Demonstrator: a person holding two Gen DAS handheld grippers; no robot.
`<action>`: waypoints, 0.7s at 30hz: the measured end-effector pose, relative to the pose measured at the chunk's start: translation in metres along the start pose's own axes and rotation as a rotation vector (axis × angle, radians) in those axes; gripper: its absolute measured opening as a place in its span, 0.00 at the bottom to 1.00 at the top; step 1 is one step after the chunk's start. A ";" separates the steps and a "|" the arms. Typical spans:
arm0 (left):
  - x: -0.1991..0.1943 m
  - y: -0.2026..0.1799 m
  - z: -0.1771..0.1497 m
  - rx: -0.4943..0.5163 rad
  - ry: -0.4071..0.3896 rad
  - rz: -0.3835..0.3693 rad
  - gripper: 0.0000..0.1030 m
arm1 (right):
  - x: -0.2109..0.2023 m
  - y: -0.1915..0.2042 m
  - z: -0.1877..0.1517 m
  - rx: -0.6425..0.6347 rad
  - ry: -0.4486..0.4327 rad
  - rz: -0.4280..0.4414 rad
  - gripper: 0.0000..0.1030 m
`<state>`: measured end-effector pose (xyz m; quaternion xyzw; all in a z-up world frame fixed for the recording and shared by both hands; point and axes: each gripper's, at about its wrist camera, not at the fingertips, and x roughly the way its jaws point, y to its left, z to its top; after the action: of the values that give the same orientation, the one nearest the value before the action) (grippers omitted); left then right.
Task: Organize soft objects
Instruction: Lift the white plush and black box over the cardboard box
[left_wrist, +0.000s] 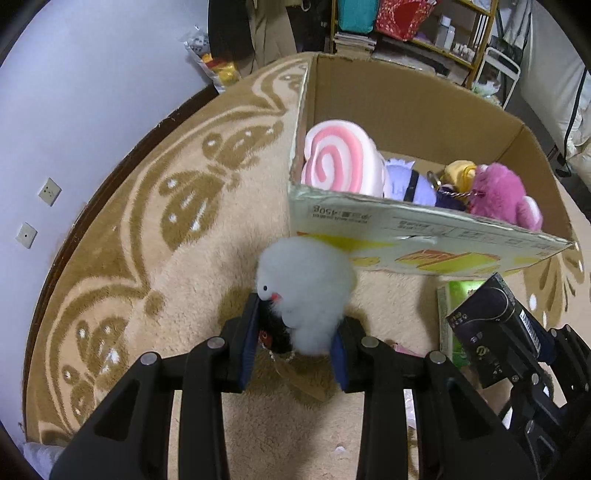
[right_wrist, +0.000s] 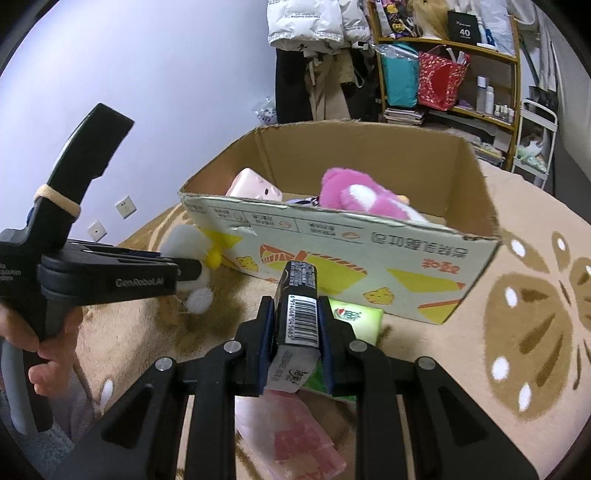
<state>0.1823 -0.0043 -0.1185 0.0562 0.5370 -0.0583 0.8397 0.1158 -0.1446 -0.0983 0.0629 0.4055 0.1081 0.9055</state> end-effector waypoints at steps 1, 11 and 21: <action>-0.002 0.000 0.000 0.000 -0.006 0.001 0.31 | -0.002 -0.001 0.000 0.001 -0.003 -0.004 0.22; -0.024 0.004 -0.005 -0.015 -0.089 -0.035 0.31 | -0.023 -0.008 -0.002 0.026 -0.040 -0.042 0.22; -0.046 0.012 -0.014 -0.037 -0.152 -0.023 0.30 | -0.047 -0.015 -0.006 0.054 -0.083 -0.053 0.22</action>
<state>0.1530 0.0114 -0.0823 0.0300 0.4735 -0.0621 0.8781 0.0835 -0.1706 -0.0717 0.0812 0.3717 0.0705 0.9221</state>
